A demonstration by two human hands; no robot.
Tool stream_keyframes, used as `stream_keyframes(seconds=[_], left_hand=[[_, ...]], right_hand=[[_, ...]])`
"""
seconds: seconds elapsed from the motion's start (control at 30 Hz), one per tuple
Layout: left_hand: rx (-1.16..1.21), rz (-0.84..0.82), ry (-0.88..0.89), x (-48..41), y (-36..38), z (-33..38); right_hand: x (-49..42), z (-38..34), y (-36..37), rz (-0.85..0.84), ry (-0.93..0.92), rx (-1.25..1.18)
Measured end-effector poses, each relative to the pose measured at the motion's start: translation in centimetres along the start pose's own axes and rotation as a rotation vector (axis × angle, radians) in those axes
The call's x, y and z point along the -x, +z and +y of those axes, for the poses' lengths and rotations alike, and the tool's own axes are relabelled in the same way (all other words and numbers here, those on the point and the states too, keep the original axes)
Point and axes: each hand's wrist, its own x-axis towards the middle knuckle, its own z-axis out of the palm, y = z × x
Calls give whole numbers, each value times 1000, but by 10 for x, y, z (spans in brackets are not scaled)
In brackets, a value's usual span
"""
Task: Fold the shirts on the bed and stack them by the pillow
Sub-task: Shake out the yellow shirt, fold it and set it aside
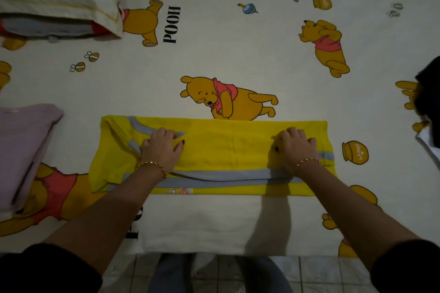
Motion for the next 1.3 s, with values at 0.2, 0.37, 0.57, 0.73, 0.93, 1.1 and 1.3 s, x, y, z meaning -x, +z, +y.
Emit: stream_keyframes(seconds=[0.2,0.37,0.57,0.73,0.93,1.1,1.3], left_hand=[[127,130,80,1,-1,13],[80,117,56,-4,5,21],[-160,134,328,9,28,36],[-262,-43,299,25,60,42],[-263,-18,263,28,63,45],[-218,-9,237,39,66,76],[-11,-2,234,51,63,136]], right_hand=[[1,15,3,141,105,-86],[3,17,7,168,111,-42],[12,-34,32,230,-93,-193],[20,-41,56,226,-123,-183],[25,15,64,279,157,-270],[27,47,49,287,454,-467],[20,66,23,128,639,-695]])
